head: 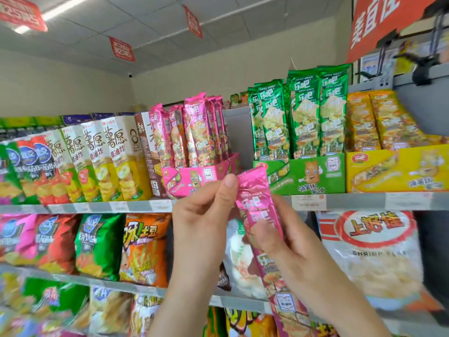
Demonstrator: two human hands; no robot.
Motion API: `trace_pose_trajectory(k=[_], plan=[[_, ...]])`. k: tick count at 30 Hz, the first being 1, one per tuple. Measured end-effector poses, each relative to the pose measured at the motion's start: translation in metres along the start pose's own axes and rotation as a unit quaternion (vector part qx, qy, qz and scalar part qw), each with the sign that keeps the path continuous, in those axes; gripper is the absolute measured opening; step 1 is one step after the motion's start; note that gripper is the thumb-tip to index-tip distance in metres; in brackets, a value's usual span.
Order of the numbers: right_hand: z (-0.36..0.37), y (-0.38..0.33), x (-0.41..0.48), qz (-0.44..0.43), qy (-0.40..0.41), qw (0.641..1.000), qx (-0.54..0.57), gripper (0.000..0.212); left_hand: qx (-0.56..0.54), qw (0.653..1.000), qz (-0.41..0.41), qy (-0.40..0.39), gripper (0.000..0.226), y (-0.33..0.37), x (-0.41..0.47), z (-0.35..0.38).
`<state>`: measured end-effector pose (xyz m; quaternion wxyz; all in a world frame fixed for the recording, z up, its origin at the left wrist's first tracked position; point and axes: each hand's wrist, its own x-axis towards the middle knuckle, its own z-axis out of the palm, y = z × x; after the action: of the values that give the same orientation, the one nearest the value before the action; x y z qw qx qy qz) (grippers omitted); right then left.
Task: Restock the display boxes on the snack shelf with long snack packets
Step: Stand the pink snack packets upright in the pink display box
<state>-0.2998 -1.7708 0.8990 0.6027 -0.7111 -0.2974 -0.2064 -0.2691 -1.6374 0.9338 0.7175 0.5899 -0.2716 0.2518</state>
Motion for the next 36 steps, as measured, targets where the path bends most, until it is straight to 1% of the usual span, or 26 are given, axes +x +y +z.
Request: trace_pose_trajectory(k=[1, 3, 6, 7, 9, 10, 12, 14, 15, 17, 19, 22, 26, 27, 29, 31, 33, 35, 36], plan=[[0.001, 0.001, -0.005, 0.015, -0.020, 1.000, 0.004, 0.039, -0.027, 0.999, -0.013, 0.020, 0.050, 0.000, -0.001, 0.001], [0.001, 0.003, -0.015, 0.044, -0.041, 0.998, 0.023, 0.040, -0.063, 0.997, -0.023, 0.050, 0.036, 0.002, -0.001, 0.002], [-0.002, 0.004, -0.026, 0.070, -0.030, 0.996, 0.043, 0.030, -0.067, 0.996, -0.028, 0.051, 0.021, 0.002, -0.003, 0.001], [-0.003, 0.004, -0.028, 0.076, -0.025, 0.996, 0.040, 0.031, -0.054, 0.997, -0.024, 0.044, 0.018, 0.002, -0.003, 0.000], [-0.005, 0.004, -0.031, 0.077, -0.017, 0.997, 0.016, 0.035, -0.020, 1.000, -0.016, 0.011, 0.022, 0.004, -0.002, -0.003], [-0.006, 0.004, -0.032, 0.079, -0.013, 0.997, 0.002, 0.033, -0.013, 1.000, -0.017, -0.017, 0.021, 0.007, -0.001, -0.005], [-0.008, 0.003, -0.033, 0.089, -0.006, 0.996, -0.024, 0.025, 0.001, 0.997, -0.026, -0.075, 0.010, 0.014, 0.000, -0.008], [-0.009, 0.002, -0.034, 0.090, -0.009, 0.995, -0.043, 0.023, 0.054, 0.994, -0.011, -0.090, 0.020, 0.019, 0.000, -0.009], [-0.010, 0.002, -0.035, 0.087, -0.014, 0.995, -0.048, 0.026, 0.071, 0.994, 0.004, -0.081, 0.022, 0.020, 0.000, -0.009], [-0.009, 0.003, -0.036, 0.079, -0.027, 0.995, -0.048, 0.035, 0.072, 0.995, 0.024, -0.059, 0.022, 0.021, -0.002, -0.007], [-0.009, 0.005, -0.037, 0.077, -0.040, 0.995, -0.047, 0.041, 0.045, 0.998, 0.012, -0.039, 0.019, 0.019, -0.003, -0.004], [-0.012, 0.005, -0.036, 0.073, -0.047, 0.995, -0.056, 0.044, 0.002, 0.999, -0.024, -0.026, 0.022, 0.016, -0.005, 0.000], [-0.022, 0.006, -0.041, 0.124, -0.098, 0.987, -0.008, 0.054, 0.017, 0.998, -0.049, -0.023, 0.026, 0.012, -0.006, 0.004], [-0.025, 0.006, -0.042, 0.128, -0.105, 0.986, -0.014, 0.052, 0.023, 0.998, -0.052, -0.021, 0.026, 0.010, -0.006, 0.004], [-0.031, 0.004, -0.044, 0.125, -0.117, 0.983, -0.065, 0.045, 0.036, 0.998, -0.050, -0.021, 0.026, 0.009, -0.006, 0.003], [-0.037, 0.004, -0.045, 0.126, -0.123, 0.977, -0.122, 0.047, 0.050, 0.998, -0.035, -0.026, 0.026, 0.009, -0.005, 0.001], [-0.042, 0.004, -0.047, 0.131, -0.105, 0.975, -0.147, 0.045, 0.086, 0.995, -0.013, -0.051, 0.028, 0.011, -0.002, -0.007], [-0.047, 0.004, -0.049, 0.133, -0.093, 0.972, -0.172, 0.043, 0.156, 0.980, 0.009, -0.120, 0.030, 0.012, 0.001, -0.018], [-0.049, 0.004, -0.049, 0.133, -0.093, 0.970, -0.182, 0.043, 0.190, 0.969, 0.016, -0.159, 0.027, 0.013, 0.002, -0.022]])
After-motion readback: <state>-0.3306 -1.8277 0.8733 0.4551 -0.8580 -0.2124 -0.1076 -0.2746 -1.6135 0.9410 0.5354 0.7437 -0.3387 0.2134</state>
